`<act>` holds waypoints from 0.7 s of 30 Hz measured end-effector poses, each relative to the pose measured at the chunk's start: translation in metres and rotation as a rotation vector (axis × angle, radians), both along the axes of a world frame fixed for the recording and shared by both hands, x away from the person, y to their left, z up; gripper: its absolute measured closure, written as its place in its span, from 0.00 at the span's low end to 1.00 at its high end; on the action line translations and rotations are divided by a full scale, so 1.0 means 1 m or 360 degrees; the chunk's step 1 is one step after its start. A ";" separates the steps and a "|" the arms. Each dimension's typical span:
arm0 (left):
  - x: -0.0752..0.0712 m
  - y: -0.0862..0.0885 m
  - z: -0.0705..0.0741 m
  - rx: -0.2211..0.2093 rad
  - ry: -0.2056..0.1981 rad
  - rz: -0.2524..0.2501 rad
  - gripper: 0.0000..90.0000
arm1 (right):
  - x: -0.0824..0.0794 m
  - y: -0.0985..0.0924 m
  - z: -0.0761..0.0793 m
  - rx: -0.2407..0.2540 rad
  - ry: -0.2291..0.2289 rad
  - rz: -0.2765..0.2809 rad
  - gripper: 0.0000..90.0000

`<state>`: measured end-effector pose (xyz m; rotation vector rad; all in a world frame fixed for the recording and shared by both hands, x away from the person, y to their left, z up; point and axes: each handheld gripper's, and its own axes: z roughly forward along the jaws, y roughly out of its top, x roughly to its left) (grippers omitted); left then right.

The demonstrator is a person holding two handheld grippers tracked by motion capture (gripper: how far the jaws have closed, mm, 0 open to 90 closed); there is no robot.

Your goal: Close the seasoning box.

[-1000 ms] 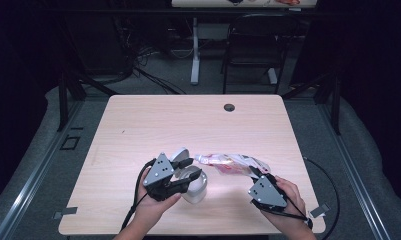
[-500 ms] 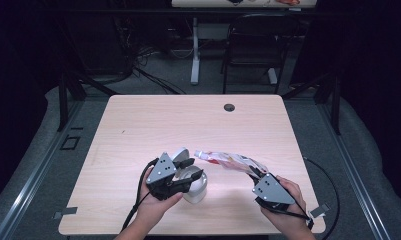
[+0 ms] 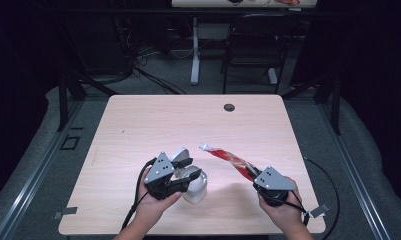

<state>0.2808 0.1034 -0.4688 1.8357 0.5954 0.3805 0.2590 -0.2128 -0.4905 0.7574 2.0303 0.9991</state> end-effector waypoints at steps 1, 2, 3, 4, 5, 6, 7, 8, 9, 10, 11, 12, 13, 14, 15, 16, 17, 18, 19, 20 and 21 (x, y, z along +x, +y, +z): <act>0.000 0.001 0.000 0.0001 0.0001 -0.0008 0.60 | 0.002 0.000 0.000 0.0016 0.0003 0.0004 1.00; 0.000 0.002 0.001 -0.0004 0.0001 -0.0003 0.60 | 0.003 -0.001 0.000 0.0020 0.0008 0.0001 1.00; -0.001 0.003 0.001 -0.0001 -0.0009 0.0030 0.60 | 0.004 -0.002 0.000 0.0032 0.0010 -0.0009 1.00; 0.000 0.004 0.002 -0.0012 -0.0005 0.0008 0.60 | 0.006 -0.003 0.000 0.0041 0.0018 -0.0011 1.00; 0.000 0.007 0.003 -0.0008 -0.0005 0.0015 0.60 | 0.007 -0.004 0.001 0.0042 0.0023 -0.0013 1.00; 0.000 0.008 0.003 -0.0009 -0.0010 0.0012 0.60 | 0.011 -0.006 0.002 0.0068 0.0028 -0.0026 1.00; -0.001 0.009 0.004 -0.0004 -0.0010 0.0018 0.60 | 0.012 -0.007 0.003 0.0071 0.0034 -0.0030 1.00; -0.001 0.010 0.004 0.0003 -0.0011 0.0019 0.60 | 0.014 -0.008 0.003 0.0097 0.0041 -0.0030 1.00; -0.002 0.012 0.005 0.0009 -0.0013 0.0022 0.60 | 0.016 -0.009 0.003 0.0114 0.0049 -0.0033 1.00; -0.002 0.013 0.006 0.0013 -0.0012 0.0022 0.60 | 0.020 -0.012 0.004 0.0136 0.0057 -0.0045 1.00; -0.003 0.015 0.007 0.0018 -0.0015 0.0024 0.60 | 0.022 -0.013 0.005 0.0146 0.0056 -0.0057 1.00; -0.004 0.017 0.007 0.0014 -0.0018 0.0026 0.60 | 0.025 -0.014 0.006 0.0160 0.0060 -0.0071 1.00; -0.006 0.021 0.009 0.0023 -0.0027 0.0026 0.60 | 0.027 -0.015 0.006 0.0180 0.0062 -0.0080 1.00; -0.007 0.024 0.009 0.0012 -0.0028 0.0029 0.60 | 0.032 -0.019 0.006 0.0211 0.0075 -0.0096 1.00; -0.008 0.026 0.010 0.0014 -0.0019 0.0028 0.60 | 0.034 -0.020 0.005 0.0234 0.0082 -0.0107 1.00; -0.009 0.029 0.010 0.0013 -0.0009 0.0026 0.60 | 0.036 -0.021 0.004 0.0245 0.0083 -0.0114 1.00; -0.010 0.031 0.010 0.0006 -0.0008 0.0030 0.60 | 0.038 -0.023 0.003 0.0253 0.0097 -0.0124 1.00; -0.010 0.033 0.010 0.0006 -0.0012 0.0030 0.60 | 0.040 -0.024 0.002 0.0266 0.0102 -0.0134 1.00; -0.012 0.037 0.011 0.0016 -0.0018 0.0049 0.60 | 0.041 -0.025 0.002 0.0271 0.0112 -0.0140 1.00; -0.012 0.040 0.011 0.0019 -0.0020 0.0060 0.60 | 0.044 -0.026 0.000 0.0286 0.0120 -0.0152 1.00; -0.012 0.043 0.011 0.0011 -0.0024 0.0075 0.61 | 0.046 -0.027 -0.002 0.0291 0.0133 -0.0158 1.00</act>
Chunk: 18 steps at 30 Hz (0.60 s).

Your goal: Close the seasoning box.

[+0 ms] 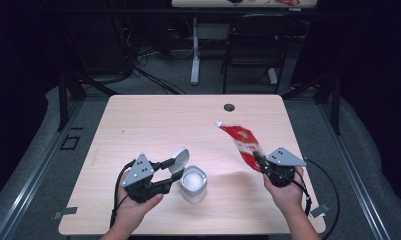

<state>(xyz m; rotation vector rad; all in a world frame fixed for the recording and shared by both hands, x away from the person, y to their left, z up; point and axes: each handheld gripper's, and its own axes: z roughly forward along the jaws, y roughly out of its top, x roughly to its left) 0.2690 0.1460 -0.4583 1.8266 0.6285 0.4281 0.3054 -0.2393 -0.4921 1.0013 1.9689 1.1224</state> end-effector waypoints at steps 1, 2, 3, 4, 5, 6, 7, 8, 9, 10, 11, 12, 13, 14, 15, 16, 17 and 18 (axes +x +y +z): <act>0.000 0.002 0.000 0.0000 0.0001 0.0007 0.61 | 0.002 -0.001 -0.002 0.0006 0.0009 -0.0003 1.00; 0.000 0.006 -0.001 -0.0007 0.0005 0.0019 0.61 | 0.004 -0.001 -0.003 0.0014 0.0010 -0.0014 1.00; 0.000 0.007 -0.001 -0.0007 0.0006 0.0024 0.61 | 0.006 -0.001 -0.004 0.0005 0.0015 -0.0025 1.00; 0.000 0.010 -0.001 0.0001 0.0010 0.0034 0.61 | 0.006 -0.002 -0.005 -0.0001 0.0022 -0.0033 1.00; 0.000 0.013 -0.002 0.0000 0.0006 0.0045 0.61 | 0.007 -0.003 -0.007 0.0006 0.0028 -0.0037 1.00; 0.000 0.015 -0.002 -0.0006 0.0011 0.0052 0.61 | 0.007 -0.004 -0.008 0.0017 0.0029 -0.0042 1.00; 0.000 0.017 -0.002 -0.0012 0.0010 0.0060 0.61 | 0.007 -0.005 -0.009 0.0027 0.0031 -0.0049 1.00; 0.001 0.018 -0.003 -0.0017 0.0013 0.0065 0.61 | 0.008 -0.005 -0.010 0.0034 0.0034 -0.0055 1.00; 0.001 0.020 -0.003 -0.0007 0.0017 0.0069 0.61 | 0.008 -0.006 -0.012 0.0043 0.0035 -0.0062 0.99; 0.002 0.021 -0.004 -0.0015 0.0011 0.0076 0.61 | 0.009 -0.007 -0.013 0.0038 0.0047 -0.0067 1.00; 0.002 0.021 -0.004 -0.0008 0.0003 0.0102 0.61 | 0.010 -0.007 -0.015 0.0045 0.0051 -0.0075 1.00; 0.002 0.022 -0.005 -0.0009 0.0015 0.0077 0.61 | 0.012 -0.007 -0.017 0.0057 0.0058 -0.0076 0.99; 0.003 0.023 -0.005 -0.0009 0.0020 0.0083 0.61 | 0.013 -0.007 -0.018 0.0055 0.0067 -0.0078 0.99; 0.003 0.024 -0.006 -0.0009 0.0024 0.0077 0.61 | 0.014 -0.007 -0.020 0.0061 0.0074 -0.0081 1.00; 0.003 0.025 -0.006 -0.0018 0.0019 0.0077 0.61 | 0.015 -0.007 -0.020 0.0055 0.0077 -0.0082 0.99; 0.003 0.026 -0.007 -0.0010 0.0028 0.0078 0.61 | 0.016 -0.007 -0.021 0.0061 0.0077 -0.0083 0.99; 0.003 0.026 -0.007 -0.0015 0.0027 0.0080 0.61 | 0.017 -0.007 -0.021 0.0064 0.0084 -0.0090 0.99; 0.003 0.027 -0.008 -0.0021 0.0025 0.0079 0.61 | 0.017 -0.007 -0.022 0.0072 0.0083 -0.0089 1.00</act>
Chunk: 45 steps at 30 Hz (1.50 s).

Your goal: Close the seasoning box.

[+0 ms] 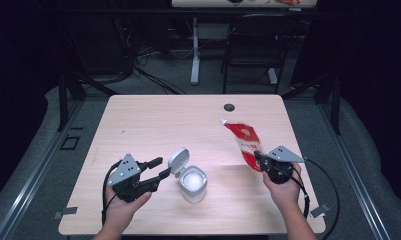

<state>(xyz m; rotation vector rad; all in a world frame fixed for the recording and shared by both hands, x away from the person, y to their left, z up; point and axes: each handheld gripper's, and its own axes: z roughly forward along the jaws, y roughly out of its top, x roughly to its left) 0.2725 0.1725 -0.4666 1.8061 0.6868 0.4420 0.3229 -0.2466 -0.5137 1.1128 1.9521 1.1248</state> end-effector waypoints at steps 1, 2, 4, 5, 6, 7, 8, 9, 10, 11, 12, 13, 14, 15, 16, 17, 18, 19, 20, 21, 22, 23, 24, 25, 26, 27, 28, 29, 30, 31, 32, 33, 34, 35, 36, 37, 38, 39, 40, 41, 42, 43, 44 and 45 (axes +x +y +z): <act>0.000 0.001 0.000 0.0011 0.0006 -0.0008 0.61 | 0.000 -0.001 0.000 0.0019 0.0003 -0.0004 0.99; 0.000 0.001 -0.001 0.0011 0.0004 -0.0005 0.61 | 0.001 -0.001 0.000 0.0018 0.0001 -0.0010 1.00; 0.000 0.003 -0.002 0.0007 0.0007 0.0001 0.61 | 0.002 -0.002 -0.002 0.0014 0.0007 -0.0021 1.00; 0.000 0.004 -0.003 0.0005 0.0008 0.0006 0.61 | 0.003 -0.002 -0.004 0.0015 0.0012 -0.0032 1.00; 0.001 0.005 -0.003 0.0007 0.0012 0.0011 0.61 | 0.004 -0.003 -0.006 0.0016 0.0019 -0.0037 1.00; 0.001 0.006 -0.003 0.0006 0.0016 0.0017 0.61 | 0.006 -0.004 -0.007 0.0009 0.0034 -0.0043 1.00; 0.001 0.007 -0.003 0.0000 0.0012 0.0023 0.61 | 0.008 -0.005 -0.009 0.0021 0.0036 -0.0055 1.00; 0.001 0.007 -0.003 -0.0005 0.0013 0.0023 0.61 | 0.009 -0.007 -0.010 0.0031 0.0039 -0.0065 1.00; 0.001 0.007 -0.004 -0.0008 0.0014 0.0023 0.61 | 0.010 -0.007 -0.011 0.0043 0.0044 -0.0069 1.00; 0.001 0.008 -0.004 -0.0002 0.0019 0.0026 0.61 | 0.011 -0.009 -0.012 0.0055 0.0045 -0.0074 1.00; 0.001 0.008 -0.004 -0.0002 0.0023 0.0027 0.61 | 0.012 -0.010 -0.012 0.0056 0.0049 -0.0077 1.00; 0.001 0.008 -0.004 -0.0003 0.0025 0.0025 0.61 | 0.013 -0.010 -0.013 0.0057 0.0047 -0.0083 1.00; 0.001 0.008 -0.004 0.0003 0.0026 0.0022 0.61 | 0.014 -0.010 -0.013 0.0064 0.0046 -0.0088 1.00; 0.001 0.008 -0.004 0.0010 0.0028 0.0023 0.61 | 0.015 -0.011 -0.014 0.0070 0.0050 -0.0086 1.00; 0.001 0.008 -0.005 0.0006 0.0029 0.0027 0.61 | 0.015 -0.011 -0.015 0.0073 0.0052 -0.0086 0.99; 0.001 0.008 -0.005 0.0005 0.0032 0.0026 0.61 | 0.017 -0.011 -0.017 0.0091 0.0055 -0.0081 0.99; 0.001 0.008 -0.005 0.0007 0.0034 0.0026 0.61 | 0.017 -0.011 -0.018 0.0092 0.0053 -0.0080 0.99; 0.001 0.007 -0.006 -0.0007 0.0026 0.0032 0.61 | 0.018 -0.012 -0.019 0.0096 0.0052 -0.0077 0.99; 0.001 0.008 -0.006 0.0003 0.0036 0.0024 0.61 | 0.018 -0.013 -0.019 0.0100 0.0054 -0.0069 0.99; 0.001 0.007 -0.006 -0.0012 0.0026 0.0032 0.61 | 0.017 -0.014 -0.019 0.0109 0.0055 -0.0070 0.99; 0.001 0.007 -0.005 -0.0003 0.0029 0.0033 0.61 | 0.017 -0.015 -0.020 0.0121 0.0049 -0.0069 0.99; 0.001 0.007 -0.005 0.0002 0.0030 0.0028 0.61 | 0.017 -0.016 -0.020 0.0123 0.0051 -0.0069 0.99; 0.001 0.007 -0.005 0.0000 0.0030 0.0022 0.61 | 0.017 -0.017 -0.021 0.0129 0.0050 -0.0065 0.99; 0.001 0.006 -0.005 -0.0015 0.0018 0.0030 0.61 | 0.017 -0.018 -0.021 0.0129 0.0053 -0.0061 0.99; 0.001 0.006 -0.005 -0.0011 0.0018 0.0026 0.61 | 0.017 -0.018 -0.022 0.0136 0.0049 -0.0063 0.99; 0.000 0.005 -0.005 -0.0002 0.0014 0.0047 0.61 | 0.016 -0.019 -0.023 0.0131 0.0050 -0.0064 0.99; 0.001 0.006 -0.005 -0.0009 0.0018 0.0025 0.61 | 0.016 -0.019 -0.023 0.0128 0.0053 -0.0064 0.99; 0.001 0.006 -0.005 -0.0008 0.0019 0.0025 0.61 | 0.016 -0.019 -0.023 0.0122 0.0053 -0.0058 0.98; 0.001 0.006 -0.005 -0.0009 0.0019 0.0026 0.61 | 0.015 -0.020 -0.023 0.0113 0.0052 -0.0055 0.98; 0.001 0.006 -0.005 0.0002 0.0030 0.0022 0.61 | 0.015 -0.020 -0.023 0.0113 0.0052 -0.0047 0.98; 0.001 0.007 -0.005 0.0002 0.0030 0.0022 0.61 | 0.015 -0.020 -0.023 0.0111 0.0055 -0.0046 0.98; 0.001 0.007 -0.005 0.0001 0.0031 0.0024 0.61 | 0.015 -0.019 -0.023 0.0104 0.0055 -0.0045 0.98; 0.001 0.007 -0.006 0.0002 0.0031 0.0024 0.61 | 0.014 -0.019 -0.023 0.0102 0.0054 -0.0043 0.98; 0.001 0.007 -0.006 0.0002 0.0031 0.0024 0.61 | 0.014 -0.019 -0.024 0.0094 0.0052 -0.0036 0.97; 0.001 0.007 -0.005 0.0001 0.0030 0.0023 0.61 | 0.013 -0.019 -0.023 0.0084 0.0052 -0.0030 0.97; 0.001 0.007 -0.005 0.0000 0.0031 0.0023 0.61 | 0.013 -0.020 -0.023 0.0075 0.0058 -0.0025 0.97; 0.001 0.007 -0.005 0.0002 0.0031 0.0025 0.61 | 0.012 -0.020 -0.023 0.0074 0.0056 -0.0026 0.97; 0.001 0.007 -0.005 -0.0001 0.0031 0.0026 0.61 | 0.012 -0.020 -0.023 0.0068 0.0056 -0.0024 0.96; 0.001 0.007 -0.005 0.0000 0.0032 0.0026 0.61 | 0.012 -0.020 -0.024 0.0066 0.0055 -0.0024 0.96; 0.001 0.007 -0.005 0.0001 0.0034 0.0026 0.61 | 0.012 -0.020 -0.024 0.0063 0.0056 -0.0026 0.96; 0.001 0.007 -0.006 0.0001 0.0037 0.0025 0.61 | 0.011 -0.020 -0.024 0.0067 0.0057 -0.0026 0.96; 0.001 0.007 -0.006 0.0003 0.0038 0.0024 0.61 | 0.011 -0.021 -0.025 0.0066 0.0061 -0.0029 0.96; 0.001 0.007 -0.006 0.0006 0.0035 0.0024 0.61 | 0.011 -0.022 -0.025 0.0058 0.0061 -0.0026 0.95; 0.001 0.007 -0.006 0.0007 0.0035 0.0022 0.61 | 0.011 -0.022 -0.025 0.0065 0.0066 -0.0023 0.95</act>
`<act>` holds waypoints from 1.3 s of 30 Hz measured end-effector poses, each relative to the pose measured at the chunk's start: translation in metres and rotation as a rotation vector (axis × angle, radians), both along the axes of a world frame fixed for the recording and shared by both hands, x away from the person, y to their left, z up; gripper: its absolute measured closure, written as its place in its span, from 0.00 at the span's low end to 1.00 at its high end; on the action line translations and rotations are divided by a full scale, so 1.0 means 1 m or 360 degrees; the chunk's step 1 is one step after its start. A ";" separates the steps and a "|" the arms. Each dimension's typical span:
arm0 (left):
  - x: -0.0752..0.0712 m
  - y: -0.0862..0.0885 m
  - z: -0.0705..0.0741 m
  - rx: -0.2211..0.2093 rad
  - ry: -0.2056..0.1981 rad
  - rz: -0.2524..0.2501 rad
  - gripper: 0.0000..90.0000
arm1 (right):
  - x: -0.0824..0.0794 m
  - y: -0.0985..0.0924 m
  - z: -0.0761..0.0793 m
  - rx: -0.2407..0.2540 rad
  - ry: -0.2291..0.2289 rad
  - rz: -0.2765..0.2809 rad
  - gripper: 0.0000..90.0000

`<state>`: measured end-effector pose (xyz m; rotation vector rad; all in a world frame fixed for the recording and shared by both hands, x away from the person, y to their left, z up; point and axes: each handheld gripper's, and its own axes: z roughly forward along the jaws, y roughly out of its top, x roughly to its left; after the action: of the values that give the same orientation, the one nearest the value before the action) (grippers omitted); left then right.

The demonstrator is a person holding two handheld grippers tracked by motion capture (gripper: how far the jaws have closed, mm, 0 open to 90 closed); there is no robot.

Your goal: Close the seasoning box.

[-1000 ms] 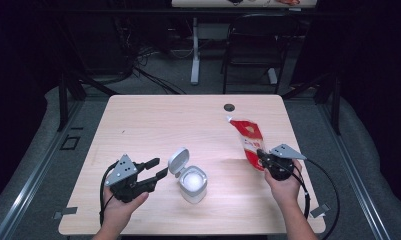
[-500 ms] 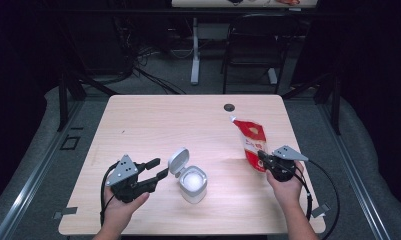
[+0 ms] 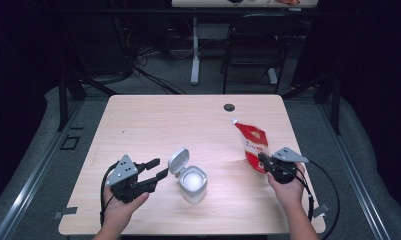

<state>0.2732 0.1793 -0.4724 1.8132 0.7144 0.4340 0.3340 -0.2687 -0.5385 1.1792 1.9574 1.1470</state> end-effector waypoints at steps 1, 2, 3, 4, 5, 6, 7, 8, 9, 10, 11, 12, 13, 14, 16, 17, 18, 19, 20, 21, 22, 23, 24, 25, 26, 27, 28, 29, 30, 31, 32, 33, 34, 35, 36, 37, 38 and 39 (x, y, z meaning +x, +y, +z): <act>0.000 0.000 0.000 -0.0002 0.0000 -0.0003 0.61 | 0.000 -0.001 0.000 -0.0002 0.0004 0.0000 0.95; 0.000 -0.001 0.000 -0.0009 -0.0007 0.0002 0.61 | -0.001 -0.001 -0.001 0.0009 0.0003 -0.0009 0.95; 0.000 0.000 0.000 -0.0003 -0.0003 -0.0001 0.61 | 0.000 -0.002 -0.001 0.0008 0.0006 -0.0002 0.95; 0.000 0.000 0.000 -0.0001 -0.0001 -0.0002 0.61 | -0.001 -0.003 -0.001 0.0018 0.0012 0.0004 0.94; 0.000 0.000 0.000 0.0000 0.0000 0.0001 0.61 | -0.001 -0.004 -0.002 0.0011 0.0012 0.0003 0.94; 0.000 0.000 0.000 -0.0003 0.0002 0.0002 0.61 | -0.001 -0.005 -0.002 0.0023 0.0013 0.0008 0.94; 0.000 0.000 0.000 -0.0023 -0.0006 0.0007 0.61 | -0.001 -0.006 -0.002 0.0025 0.0015 0.0003 0.94; 0.000 0.000 0.000 -0.0022 -0.0006 0.0008 0.61 | -0.001 -0.007 -0.002 0.0026 0.0017 0.0008 0.93; 0.000 0.001 0.000 -0.0020 -0.0010 0.0009 0.61 | -0.001 -0.008 -0.002 0.0028 0.0020 0.0010 0.93; 0.000 0.001 0.000 -0.0025 -0.0015 0.0008 0.61 | -0.002 -0.008 -0.002 0.0019 0.0021 0.0016 0.92; 0.000 0.001 0.001 -0.0026 -0.0016 0.0009 0.61 | -0.003 -0.009 -0.002 0.0018 0.0018 0.0014 0.91; 0.000 0.001 0.002 -0.0013 -0.0006 0.0001 0.61 | -0.003 -0.008 -0.002 0.0023 0.0008 0.0017 0.90; 0.000 0.001 0.002 -0.0007 -0.0007 0.0003 0.61 | -0.004 -0.009 -0.001 0.0020 0.0008 0.0024 0.88; 0.000 0.001 0.002 -0.0011 -0.0011 0.0004 0.61 | -0.005 -0.009 0.000 0.0017 0.0007 0.0024 0.87; 0.000 0.001 0.002 -0.0015 -0.0012 0.0004 0.61 | -0.007 -0.010 0.001 0.0007 0.0007 0.0036 0.85; 0.000 0.001 0.002 -0.0017 -0.0013 0.0003 0.61 | -0.008 -0.010 0.001 0.0003 0.0008 0.0040 0.83; 0.000 0.001 0.003 -0.0018 -0.0014 -0.0001 0.61 | -0.009 -0.010 0.001 -0.0004 0.0004 0.0037 0.80; 0.000 0.001 0.003 -0.0020 -0.0015 0.0000 0.61 | -0.010 -0.011 0.002 -0.0008 -0.0010 0.0034 0.78; 0.000 0.001 0.003 -0.0018 -0.0014 -0.0002 0.61 | -0.010 -0.011 0.003 0.0009 -0.0022 0.0028 0.76; 0.000 0.000 0.003 -0.0018 -0.0014 -0.0005 0.61 | -0.011 -0.012 0.004 0.0011 -0.0023 0.0019 0.75; 0.000 0.000 0.003 -0.0029 -0.0022 -0.0001 0.61 | -0.012 -0.013 0.003 0.0030 -0.0036 0.0023 0.73; 0.001 0.000 0.003 -0.0028 -0.0021 -0.0004 0.61 | -0.013 -0.013 0.003 0.0032 -0.0033 0.0023 0.71; 0.001 -0.001 0.003 -0.0026 -0.0020 -0.0009 0.61 | -0.013 -0.014 0.003 0.0024 -0.0031 0.0026 0.70; 0.001 -0.001 0.003 -0.0021 -0.0019 -0.0008 0.61 | -0.013 -0.014 0.003 0.0019 -0.0027 0.0025 0.69; 0.001 -0.001 0.003 -0.0027 -0.0025 -0.0003 0.61 | -0.014 -0.015 0.003 0.0014 -0.0023 0.0024 0.68; 0.002 -0.001 0.003 -0.0023 -0.0016 -0.0015 0.61 | -0.015 -0.015 0.002 0.0014 -0.0024 0.0026 0.67; 0.002 -0.001 0.003 -0.0022 -0.0017 -0.0016 0.61 | -0.015 -0.015 0.002 0.0007 -0.0020 0.0030 0.66; 0.002 -0.002 0.003 -0.0024 -0.0017 -0.0017 0.61 | -0.016 -0.015 0.002 0.0002 -0.0016 0.0030 0.65; 0.003 -0.002 0.003 -0.0033 -0.0019 -0.0020 0.61 | -0.016 -0.016 0.002 -0.0001 -0.0014 0.0029 0.64; 0.003 -0.003 0.003 -0.0038 -0.0017 -0.0021 0.61 | -0.017 -0.016 0.002 0.0000 -0.0016 0.0021 0.63; 0.003 -0.003 0.003 -0.0041 -0.0016 -0.0021 0.61 | -0.017 -0.016 0.002 -0.0006 -0.0022 0.0019 0.63; 0.003 -0.003 0.003 -0.0039 -0.0011 -0.0024 0.61 | -0.017 -0.017 0.002 -0.0012 -0.0019 0.0019 0.62; 0.004 -0.003 0.003 -0.0036 -0.0011 -0.0027 0.61 | -0.017 -0.017 0.002 -0.0003 -0.0016 0.0022 0.61; 0.004 -0.003 0.003 -0.0035 -0.0010 -0.0029 0.61 | -0.017 -0.017 0.002 -0.0008 -0.0015 0.0015 0.60; 0.004 -0.003 0.003 -0.0035 -0.0010 -0.0030 0.61 | -0.018 -0.017 0.002 -0.0020 -0.0014 0.0012 0.59; 0.004 -0.003 0.002 -0.0035 -0.0009 -0.0029 0.61 | -0.018 -0.017 0.002 -0.0022 -0.0014 0.0009 0.59; 0.004 -0.003 0.002 -0.0036 -0.0009 -0.0028 0.61 | -0.018 -0.017 0.002 -0.0013 -0.0017 0.0007 0.59; 0.004 -0.003 0.002 -0.0037 -0.0010 -0.0021 0.61 | -0.018 -0.017 0.002 -0.0015 -0.0018 0.0008 0.58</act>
<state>0.2771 0.1760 -0.4700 1.7933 0.7000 0.4212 0.3159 -0.2858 -0.5368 1.1612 1.9563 1.1431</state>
